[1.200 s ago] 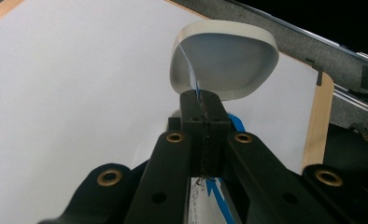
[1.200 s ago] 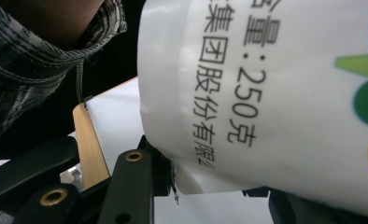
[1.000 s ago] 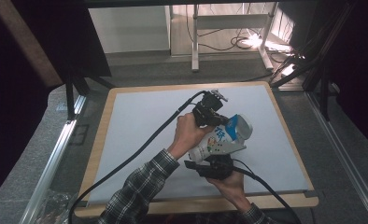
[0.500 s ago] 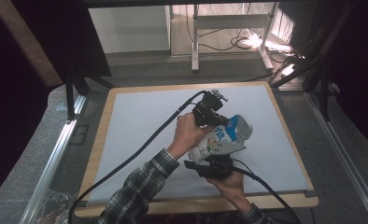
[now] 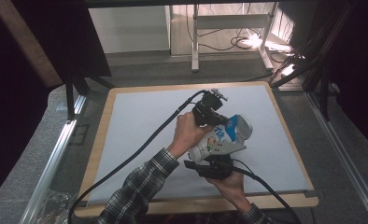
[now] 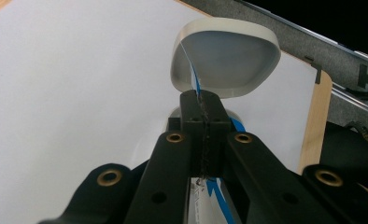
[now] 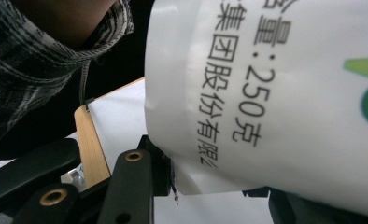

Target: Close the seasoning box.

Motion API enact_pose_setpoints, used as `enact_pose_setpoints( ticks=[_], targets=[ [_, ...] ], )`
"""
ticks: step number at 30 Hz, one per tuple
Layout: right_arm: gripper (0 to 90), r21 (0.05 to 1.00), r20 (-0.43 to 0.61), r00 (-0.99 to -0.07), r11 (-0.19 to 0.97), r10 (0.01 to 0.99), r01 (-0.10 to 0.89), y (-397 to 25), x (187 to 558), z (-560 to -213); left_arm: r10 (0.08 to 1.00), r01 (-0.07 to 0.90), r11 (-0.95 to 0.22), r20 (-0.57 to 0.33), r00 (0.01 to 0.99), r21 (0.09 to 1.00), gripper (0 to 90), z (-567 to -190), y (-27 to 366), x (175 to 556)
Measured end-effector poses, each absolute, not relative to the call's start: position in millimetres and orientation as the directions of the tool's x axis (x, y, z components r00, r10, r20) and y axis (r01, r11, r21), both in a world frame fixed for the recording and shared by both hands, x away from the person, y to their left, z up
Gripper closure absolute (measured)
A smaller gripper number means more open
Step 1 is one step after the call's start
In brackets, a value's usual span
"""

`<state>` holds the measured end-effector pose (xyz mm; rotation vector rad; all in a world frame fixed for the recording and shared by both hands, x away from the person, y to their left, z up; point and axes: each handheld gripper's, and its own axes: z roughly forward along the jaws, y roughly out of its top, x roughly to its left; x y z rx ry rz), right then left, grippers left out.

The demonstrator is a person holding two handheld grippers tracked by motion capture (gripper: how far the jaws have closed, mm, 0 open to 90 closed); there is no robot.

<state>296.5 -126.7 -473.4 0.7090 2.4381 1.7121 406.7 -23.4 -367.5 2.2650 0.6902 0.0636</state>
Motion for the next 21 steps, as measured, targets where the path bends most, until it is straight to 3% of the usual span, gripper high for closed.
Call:
enact_pose_setpoints(
  ticks=[21],
  targets=[
    [62.8,0.911,0.192,-0.888,0.261,0.418,0.32,-128.9,297.6,-471.7,0.496,0.445,-0.591,-0.133,0.858,0.672,90.0,-362.7,-30.7,406.0]
  ],
)
